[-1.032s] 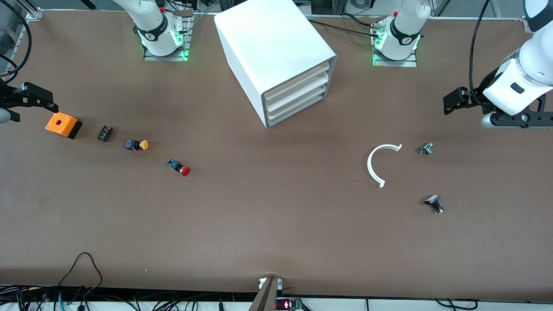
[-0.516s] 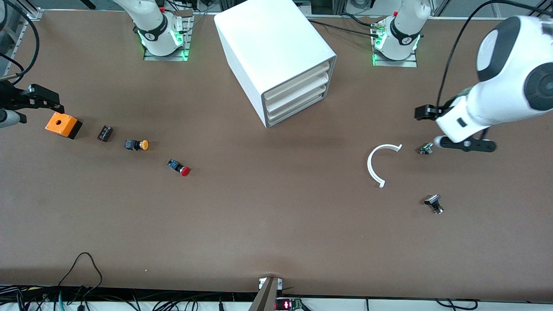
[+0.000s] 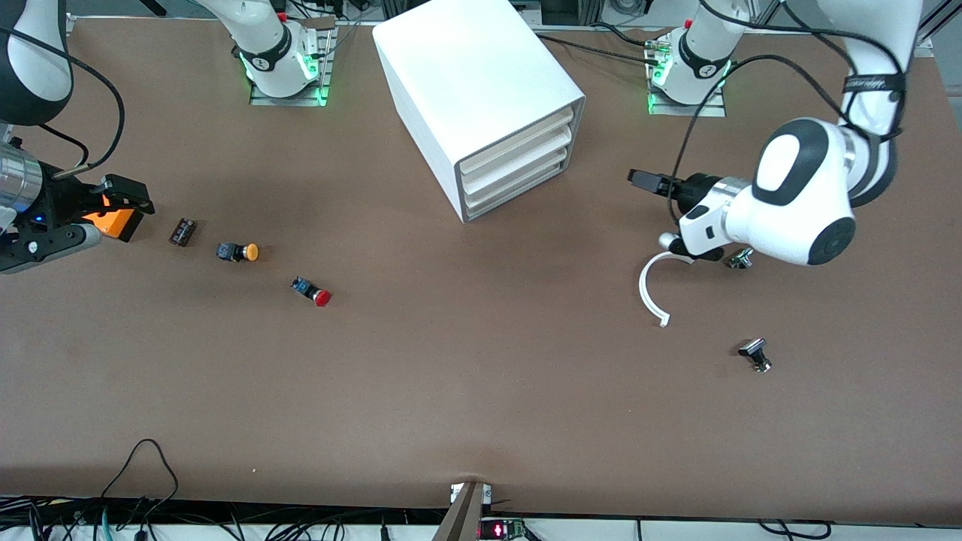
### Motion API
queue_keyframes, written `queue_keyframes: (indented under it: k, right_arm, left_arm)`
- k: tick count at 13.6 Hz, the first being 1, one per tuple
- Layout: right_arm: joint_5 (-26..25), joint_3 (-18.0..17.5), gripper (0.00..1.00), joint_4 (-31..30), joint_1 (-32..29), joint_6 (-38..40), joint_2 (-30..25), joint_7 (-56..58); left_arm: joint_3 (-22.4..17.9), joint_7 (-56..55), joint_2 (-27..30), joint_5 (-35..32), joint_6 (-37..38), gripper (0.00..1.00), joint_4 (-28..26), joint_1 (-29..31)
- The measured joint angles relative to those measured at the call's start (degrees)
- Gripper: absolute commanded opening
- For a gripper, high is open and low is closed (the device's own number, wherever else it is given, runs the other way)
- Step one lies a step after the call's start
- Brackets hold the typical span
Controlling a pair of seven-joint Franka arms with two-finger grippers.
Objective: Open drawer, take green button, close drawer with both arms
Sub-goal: 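Reach the left gripper to the drawer handle and grasp it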
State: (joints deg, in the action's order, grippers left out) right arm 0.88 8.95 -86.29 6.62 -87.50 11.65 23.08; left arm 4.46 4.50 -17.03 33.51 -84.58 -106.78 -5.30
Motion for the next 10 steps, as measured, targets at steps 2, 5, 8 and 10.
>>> queue_keyframes:
  k: [2, 5, 8, 10]
  right_arm:
    - [0.00, 0.00, 1.00, 0.11, 0.00, 0.04, -0.09, 0.83]
    - [0.00, 0.01, 1.00, 0.11, 0.00, 0.07, -0.10, 2.92]
    - [0.00, 0.01, 1.00, 0.11, 0.00, 0.07, -0.10, 4.41]
    - [0.00, 0.01, 1.00, 0.13, 0.01, 0.07, -0.10, 4.50]
  left_arm:
    - [-0.01, 5.48, -2.56, 6.24, -1.87, 1.00, -2.51, 0.00]
    - [0.01, 13.12, -7.74, 14.34, -3.02, 1.00, -5.27, -0.25]
    - [0.03, 14.88, -11.35, 19.20, -4.16, 1.00, -6.31, -2.04]
    - [0.04, 19.29, -13.87, 24.37, -5.33, 1.00, -7.28, -3.90]
